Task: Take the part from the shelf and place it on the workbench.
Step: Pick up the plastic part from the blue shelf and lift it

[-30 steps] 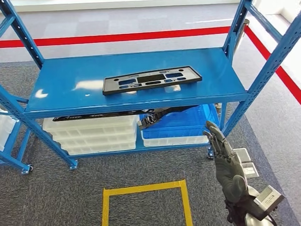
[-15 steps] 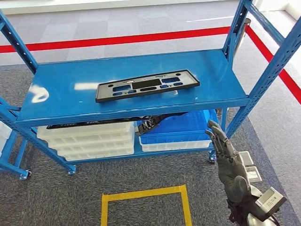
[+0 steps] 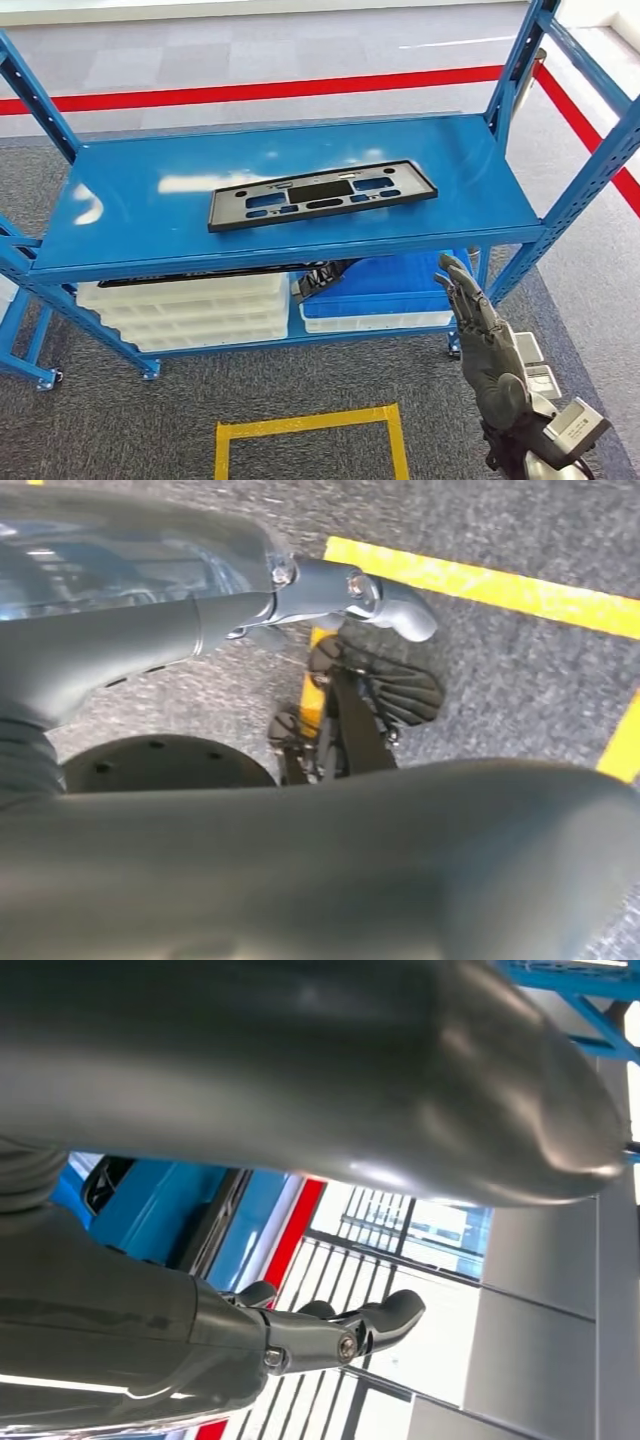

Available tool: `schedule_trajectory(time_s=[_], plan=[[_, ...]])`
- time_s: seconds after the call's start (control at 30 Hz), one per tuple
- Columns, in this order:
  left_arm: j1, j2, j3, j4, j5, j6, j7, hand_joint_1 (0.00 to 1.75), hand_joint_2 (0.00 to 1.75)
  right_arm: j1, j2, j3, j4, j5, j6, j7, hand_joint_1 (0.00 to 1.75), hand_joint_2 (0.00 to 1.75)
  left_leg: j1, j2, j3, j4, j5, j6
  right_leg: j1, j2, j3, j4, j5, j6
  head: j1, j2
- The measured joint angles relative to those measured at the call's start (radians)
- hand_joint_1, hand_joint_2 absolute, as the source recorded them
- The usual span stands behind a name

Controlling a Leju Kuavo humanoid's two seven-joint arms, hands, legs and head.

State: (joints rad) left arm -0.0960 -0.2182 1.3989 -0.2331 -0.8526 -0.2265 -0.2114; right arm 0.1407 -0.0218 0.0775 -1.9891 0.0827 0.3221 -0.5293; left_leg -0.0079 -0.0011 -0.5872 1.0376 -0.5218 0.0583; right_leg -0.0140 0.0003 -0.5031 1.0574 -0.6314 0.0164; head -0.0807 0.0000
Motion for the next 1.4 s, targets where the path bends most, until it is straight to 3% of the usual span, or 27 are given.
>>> schedule_trajectory(time_s=[0.03, 0.1, 0.13, 0.17, 0.2, 0.27, 0.3, 0.33, 0.47, 0.53, 0.63, 0.67, 0.7, 0.8, 0.83, 0.87, 0.93, 1.03, 1.07, 1.13, 1.17, 1.2, 1.23, 1.3, 1.33, 1.4], plan=[[0.000, -0.001, 0.000, 0.000, 0.000, 0.000, 0.000, 0.00, 0.00, -0.001, -0.001, 0.000, -0.001, 0.000, -0.001, 0.000, 0.00, 0.00, 0.005, 0.001, 0.014, -0.014, 0.000, 0.000, 0.000, 0.000, -0.015, 0.034, -0.016, 0.003, 0.000, 0.000], [0.000, -0.001, 0.000, 0.000, 0.000, 0.001, 0.000, 0.00, 0.00, 0.000, -0.003, 0.001, -0.002, 0.001, -0.002, 0.000, 0.00, 0.00, 0.007, 0.001, 0.033, -0.022, -0.009, 0.000, -0.003, 0.000, -0.087, 0.154, -0.057, 0.011, 0.001, 0.000], [0.000, -0.001, 0.000, 0.000, 0.000, 0.001, 0.001, 0.00, 0.00, 0.002, -0.004, 0.002, -0.001, 0.001, -0.003, 0.000, 0.00, 0.00, 0.008, 0.001, 0.040, -0.022, -0.016, -0.001, -0.005, 0.000, -0.127, 0.209, -0.066, 0.015, 0.001, 0.000], [0.001, -0.001, 0.000, 0.000, 0.000, 0.001, 0.002, 0.00, 0.00, 0.004, -0.005, 0.002, -0.001, 0.002, -0.004, 0.000, 0.00, 0.00, 0.009, 0.001, 0.049, -0.022, -0.024, -0.004, -0.007, 0.000, -0.156, 0.235, -0.056, 0.020, 0.001, 0.000], [0.002, -0.002, 0.000, 0.000, 0.000, 0.002, 0.002, 0.00, 0.00, 0.006, -0.006, 0.003, -0.001, 0.002, -0.005, 0.000, 0.00, 0.00, 0.011, 0.001, 0.060, -0.021, -0.033, -0.008, -0.008, 0.000, -0.166, 0.225, -0.024, 0.024, 0.001, 0.000], [0.004, -0.002, 0.000, 0.000, 0.000, 0.003, 0.002, 0.00, 0.00, 0.008, -0.007, 0.004, -0.001, 0.002, -0.006, 0.000, 0.00, 0.00, 0.015, 0.000, 0.087, -0.020, -0.054, -0.020, -0.011, -0.001, -0.138, 0.119, 0.069, 0.031, 0.001, 0.000], [0.003, -0.002, 0.000, 0.000, 0.000, 0.003, 0.002, 0.00, 0.00, 0.009, -0.008, 0.004, 0.000, 0.003, -0.006, 0.000, 0.00, 0.00, 0.015, -0.001, 0.096, -0.018, -0.064, -0.027, -0.010, -0.002, -0.121, 0.067, 0.101, 0.031, 0.001, 0.000], [0.002, -0.002, 0.000, 0.000, 0.000, 0.003, 0.002, 0.00, 0.00, 0.010, -0.008, 0.005, 0.001, 0.003, -0.007, 0.001, 0.00, 0.00, 0.014, -0.001, 0.101, -0.016, -0.072, -0.032, -0.009, -0.002, -0.108, 0.031, 0.112, 0.026, 0.001, 0.000], [-0.003, -0.002, 0.000, 0.000, -0.001, 0.001, 0.002, 0.00, 0.00, 0.015, -0.009, 0.005, 0.001, 0.004, -0.008, 0.003, 0.00, 0.00, 0.011, -0.001, 0.103, -0.016, -0.087, -0.045, -0.008, 0.001, -0.097, 0.008, 0.089, -0.005, 0.000, 0.000], [-0.005, -0.002, 0.000, 0.000, -0.004, 0.000, 0.002, 0.00, 0.00, 0.015, -0.009, 0.005, 0.000, 0.005, -0.008, 0.003, 0.00, 0.00, 0.013, -0.001, 0.081, 0.039, -0.115, -0.054, -0.012, -0.002, -0.085, 0.005, 0.080, -0.017, -0.001, 0.000], [-0.004, -0.003, 0.000, 0.000, -0.006, 0.000, 0.002, 0.00, 0.00, 0.015, -0.009, 0.004, -0.002, 0.005, -0.008, 0.003, 0.00, 0.00, 0.016, -0.001, -0.039, 0.239, -0.177, -0.064, -0.012, -0.004, -0.067, 0.005, 0.061, -0.026, -0.002, 0.000], [-0.002, -0.003, 0.000, 0.000, -0.006, 0.000, 0.002, 0.00, 0.00, 0.016, -0.009, 0.004, -0.002, 0.005, -0.008, 0.003, 0.00, 0.00, 0.016, -0.001, -0.073, 0.279, -0.173, -0.063, -0.011, -0.003, -0.058, 0.005, 0.054, -0.026, -0.002, 0.000], [0.000, -0.003, 0.000, 0.000, -0.006, 0.000, 0.002, 0.00, 0.00, 0.016, -0.009, 0.004, -0.002, 0.005, -0.008, 0.003, 0.00, 0.00, 0.016, -0.001, -0.090, 0.281, -0.146, -0.060, -0.011, -0.001, -0.047, 0.005, 0.047, -0.026, -0.002, 0.000], [0.003, -0.002, 0.000, 0.000, -0.006, 0.000, 0.001, 0.00, 0.00, 0.015, -0.009, 0.004, -0.002, 0.006, -0.008, 0.003, 0.00, 0.00, 0.007, -0.002, -0.065, 0.136, -0.006, -0.035, -0.008, 0.003, -0.009, 0.003, 0.020, -0.023, -0.002, 0.000], [0.003, -0.001, 0.000, 0.000, -0.006, 0.000, 0.001, 0.00, 0.00, 0.015, -0.009, 0.004, -0.001, 0.006, -0.008, 0.003, 0.00, 0.00, 0.002, -0.002, -0.055, 0.097, 0.021, -0.026, -0.008, 0.004, -0.003, 0.001, 0.013, -0.019, -0.002, 0.000], [0.004, -0.001, -0.001, 0.001, -0.006, 0.000, 0.000, 0.00, 0.00, 0.015, -0.010, 0.004, -0.001, 0.007, -0.008, 0.004, 0.00, 0.00, -0.004, -0.002, -0.051, 0.079, 0.028, -0.019, -0.010, 0.005, -0.001, -0.002, 0.010, -0.014, -0.002, 0.000], [0.004, -0.001, -0.001, 0.001, -0.006, 0.000, -0.001, 0.00, 0.00, 0.014, -0.011, 0.005, -0.002, 0.010, -0.008, 0.004, 0.00, 0.00, -0.009, -0.002, -0.047, 0.065, 0.022, -0.011, -0.012, 0.006, 0.001, -0.012, 0.009, -0.002, -0.003, 0.000], [0.000, -0.001, -0.001, 0.001, -0.005, 0.000, -0.003, 0.00, 0.00, 0.009, -0.019, 0.006, -0.006, 0.015, -0.010, 0.004, 0.00, 0.00, 0.003, -0.002, -0.005, 0.002, 0.006, -0.004, -0.010, 0.003, -0.003, 0.011, -0.010, 0.012, -0.003, 0.000], [-0.001, -0.001, -0.001, 0.001, -0.005, -0.001, -0.004, 0.00, 0.00, 0.007, -0.022, 0.006, -0.007, 0.016, -0.010, 0.005, 0.00, 0.00, 0.006, -0.002, 0.011, -0.014, 0.000, -0.002, -0.010, 0.002, -0.026, 0.056, -0.027, 0.015, -0.003, 0.000], [0.000, -0.002, -0.001, 0.001, -0.005, -0.001, -0.004, 0.00, 0.00, 0.006, -0.030, 0.006, -0.007, 0.018, -0.012, 0.008, 0.00, 0.00, 0.007, -0.002, 0.030, -0.020, -0.010, -0.001, -0.010, 0.002, -0.105, 0.179, -0.059, 0.021, -0.003, 0.000], [0.001, -0.003, -0.001, 0.001, -0.004, -0.002, -0.004, 0.00, 0.00, 0.006, -0.033, 0.007, -0.007, 0.018, -0.012, 0.012, 0.00, 0.00, 0.007, -0.002, 0.039, -0.020, -0.018, -0.001, -0.010, 0.002, -0.140, 0.222, -0.058, 0.024, -0.003, 0.000], [0.001, -0.003, -0.001, 0.001, -0.004, -0.002, -0.004, 0.00, 0.00, 0.006, -0.037, 0.007, -0.007, 0.018, -0.012, 0.015, 0.00, 0.00, 0.008, -0.002, 0.051, -0.020, -0.026, -0.003, -0.010, 0.002, -0.159, 0.230, -0.036, 0.027, -0.003, 0.000], [0.001, -0.003, -0.001, 0.001, -0.003, -0.002, -0.004, 0.00, 0.00, 0.006, -0.040, 0.007, -0.007, 0.016, -0.013, 0.019, 0.00, 0.00, 0.008, -0.002, 0.064, -0.020, -0.036, -0.006, -0.010, 0.002, -0.160, 0.199, 0.006, 0.028, -0.003, 0.000], [0.001, -0.003, -0.001, 0.001, 0.000, -0.003, -0.005, 0.00, 0.00, 0.003, -0.047, 0.007, -0.007, 0.013, -0.014, 0.028, 0.00, 0.00, 0.008, -0.003, 0.092, -0.019, -0.056, -0.015, -0.009, 0.000, -0.130, 0.090, 0.094, 0.027, -0.003, 0.000], [0.000, -0.003, -0.001, 0.001, 0.001, -0.004, -0.006, 0.00, 0.00, 0.001, -0.050, 0.007, -0.007, 0.010, -0.015, 0.033, 0.00, 0.44, 0.007, -0.003, 0.098, -0.018, -0.065, -0.021, -0.008, 0.000, -0.113, 0.045, 0.114, 0.024, -0.003, 0.000], [-0.001, -0.004, -0.001, 0.002, 0.003, -0.005, -0.007, 0.00, 0.00, -0.002, -0.055, 0.007, -0.008, 0.007, -0.019, 0.044, 0.00, 1.31, 0.005, -0.002, 0.099, -0.015, -0.073, -0.029, -0.004, 0.000, -0.103, 0.017, 0.107, 0.011, -0.003, 0.000]])
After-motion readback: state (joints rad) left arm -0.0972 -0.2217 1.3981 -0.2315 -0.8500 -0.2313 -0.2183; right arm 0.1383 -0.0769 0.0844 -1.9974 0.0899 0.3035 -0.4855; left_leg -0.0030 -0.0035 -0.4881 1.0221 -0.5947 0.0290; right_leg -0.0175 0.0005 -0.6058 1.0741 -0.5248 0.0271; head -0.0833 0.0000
